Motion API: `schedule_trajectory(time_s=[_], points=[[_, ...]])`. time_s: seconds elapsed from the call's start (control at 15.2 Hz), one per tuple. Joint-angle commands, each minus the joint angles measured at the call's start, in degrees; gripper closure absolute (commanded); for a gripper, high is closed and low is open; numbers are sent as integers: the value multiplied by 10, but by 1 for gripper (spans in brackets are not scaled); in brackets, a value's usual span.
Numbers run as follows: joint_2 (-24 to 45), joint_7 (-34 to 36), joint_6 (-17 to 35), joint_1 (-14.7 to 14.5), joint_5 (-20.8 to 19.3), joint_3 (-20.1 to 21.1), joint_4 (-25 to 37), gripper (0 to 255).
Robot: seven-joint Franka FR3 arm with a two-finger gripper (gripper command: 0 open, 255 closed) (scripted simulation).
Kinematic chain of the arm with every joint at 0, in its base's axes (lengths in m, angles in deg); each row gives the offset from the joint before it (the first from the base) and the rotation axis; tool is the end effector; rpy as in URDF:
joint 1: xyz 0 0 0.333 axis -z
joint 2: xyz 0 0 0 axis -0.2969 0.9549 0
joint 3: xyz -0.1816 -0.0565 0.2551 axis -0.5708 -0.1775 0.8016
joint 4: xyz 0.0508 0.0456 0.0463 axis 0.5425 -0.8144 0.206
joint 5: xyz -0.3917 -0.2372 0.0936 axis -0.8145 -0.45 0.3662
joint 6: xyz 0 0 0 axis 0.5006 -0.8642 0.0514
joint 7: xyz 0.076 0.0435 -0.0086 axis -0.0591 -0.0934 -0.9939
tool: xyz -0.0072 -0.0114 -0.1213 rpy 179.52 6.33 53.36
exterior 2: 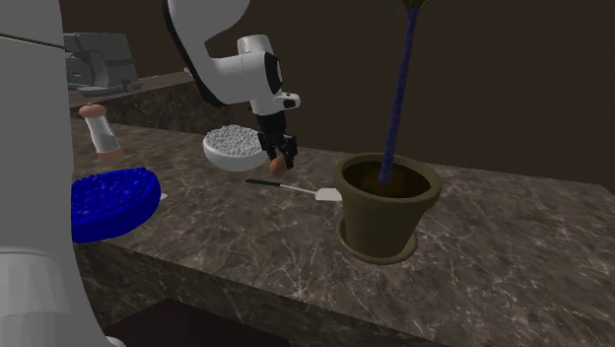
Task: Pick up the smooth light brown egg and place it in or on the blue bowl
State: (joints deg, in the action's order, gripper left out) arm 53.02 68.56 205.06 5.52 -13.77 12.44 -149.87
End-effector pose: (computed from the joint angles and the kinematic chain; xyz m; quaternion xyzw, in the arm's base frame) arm 0.4749 0.4428 0.2641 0.9900 0.1162 0.0637 0.0479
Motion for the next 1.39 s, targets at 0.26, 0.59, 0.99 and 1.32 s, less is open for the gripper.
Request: schedule_trajectory(time_s=[0.26,0.59,0.99,1.32], points=[[2,1,-2,-4,2,5,-6,255],[2,-3,-6,-3,5,5,-2,255],[-27,-26,-41,5,33,16,12,255],[-49,-43,-71,10,54,22,27,255]])
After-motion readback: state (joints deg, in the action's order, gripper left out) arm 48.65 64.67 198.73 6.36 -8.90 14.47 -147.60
